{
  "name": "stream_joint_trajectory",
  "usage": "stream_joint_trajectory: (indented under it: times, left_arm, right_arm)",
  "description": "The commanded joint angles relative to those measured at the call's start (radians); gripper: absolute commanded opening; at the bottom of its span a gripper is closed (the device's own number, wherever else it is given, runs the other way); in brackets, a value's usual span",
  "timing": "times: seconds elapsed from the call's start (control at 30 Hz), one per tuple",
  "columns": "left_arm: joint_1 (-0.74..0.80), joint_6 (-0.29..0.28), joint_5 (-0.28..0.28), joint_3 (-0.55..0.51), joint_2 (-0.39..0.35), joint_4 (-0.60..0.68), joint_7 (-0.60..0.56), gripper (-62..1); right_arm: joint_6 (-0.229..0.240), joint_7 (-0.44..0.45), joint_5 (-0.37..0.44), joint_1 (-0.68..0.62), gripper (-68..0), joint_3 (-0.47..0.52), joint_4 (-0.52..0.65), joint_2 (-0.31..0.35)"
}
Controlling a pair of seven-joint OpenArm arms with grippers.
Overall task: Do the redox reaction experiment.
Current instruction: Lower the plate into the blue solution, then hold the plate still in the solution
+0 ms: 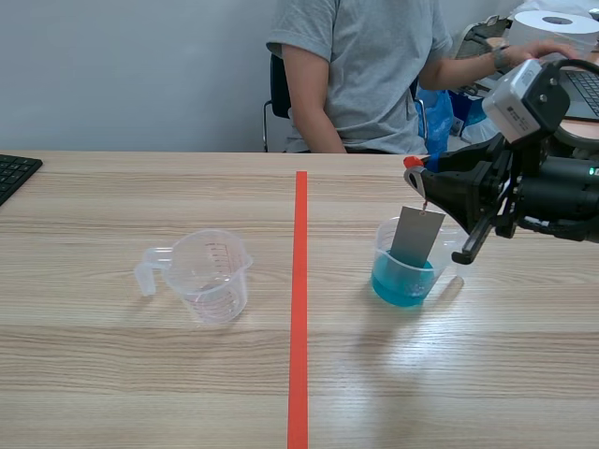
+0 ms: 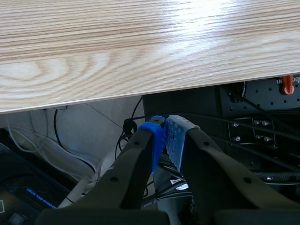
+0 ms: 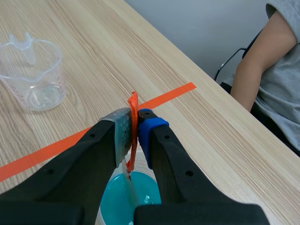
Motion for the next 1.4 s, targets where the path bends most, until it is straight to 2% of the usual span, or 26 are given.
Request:
stream_joint_trajectory:
  times: [0.0, 1.03, 1.37]
  left_arm:
    - [-0.003, -0.006, -0.003, 0.002, 0.003, 0.015, -0.009, -56.9]
    - [-0.003, -0.006, -0.003, 0.002, 0.003, 0.015, -0.009, -56.9]
    - [-0.003, -0.006, -0.003, 0.002, 0.003, 0.015, -0.009, -56.9]
  right_arm:
    - [0.008, 0.000, -0.001, 0.015, -66.0, -0.002, 0.007, 0.016]
    - [0.008, -0.008, -0.001, 0.014, -66.0, 0.000, 0.009, 0.017]
    - [0.008, -0.047, 0.004, 0.012, -66.0, 0.056, 0.064, 0.019]
